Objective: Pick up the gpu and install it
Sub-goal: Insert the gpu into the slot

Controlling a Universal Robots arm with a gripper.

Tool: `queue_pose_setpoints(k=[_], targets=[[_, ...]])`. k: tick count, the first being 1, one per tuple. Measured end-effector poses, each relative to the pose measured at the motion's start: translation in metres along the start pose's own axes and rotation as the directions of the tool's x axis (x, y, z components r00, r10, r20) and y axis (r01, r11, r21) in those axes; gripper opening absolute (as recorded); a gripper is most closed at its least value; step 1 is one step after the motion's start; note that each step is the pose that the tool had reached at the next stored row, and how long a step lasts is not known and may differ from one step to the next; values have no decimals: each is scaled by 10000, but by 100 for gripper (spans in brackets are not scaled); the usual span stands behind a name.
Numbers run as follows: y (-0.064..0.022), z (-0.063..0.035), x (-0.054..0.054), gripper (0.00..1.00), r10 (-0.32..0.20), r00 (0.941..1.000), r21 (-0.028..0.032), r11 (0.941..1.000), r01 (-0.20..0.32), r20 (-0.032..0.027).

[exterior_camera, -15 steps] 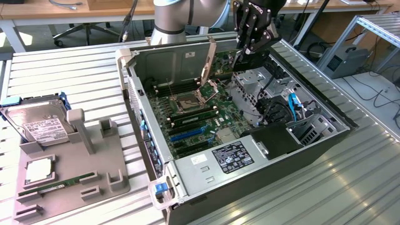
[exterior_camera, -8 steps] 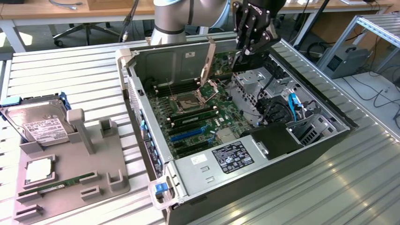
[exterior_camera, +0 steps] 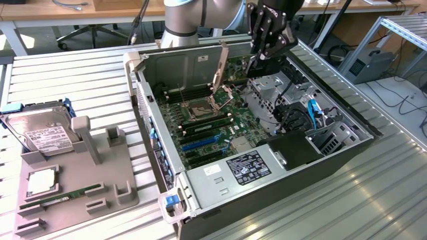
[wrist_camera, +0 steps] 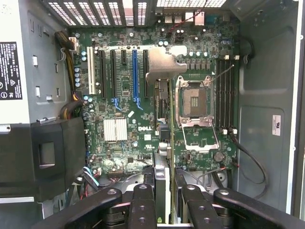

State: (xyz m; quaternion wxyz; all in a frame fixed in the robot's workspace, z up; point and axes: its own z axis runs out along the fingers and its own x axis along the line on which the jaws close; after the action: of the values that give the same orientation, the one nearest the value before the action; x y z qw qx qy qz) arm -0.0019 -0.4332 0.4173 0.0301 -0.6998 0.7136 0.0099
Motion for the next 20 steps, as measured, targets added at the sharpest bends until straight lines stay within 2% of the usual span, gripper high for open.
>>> queue_pose_setpoints(k=[20], targets=[[60,42,4,27,-1,10000,0,10000,1,0]])
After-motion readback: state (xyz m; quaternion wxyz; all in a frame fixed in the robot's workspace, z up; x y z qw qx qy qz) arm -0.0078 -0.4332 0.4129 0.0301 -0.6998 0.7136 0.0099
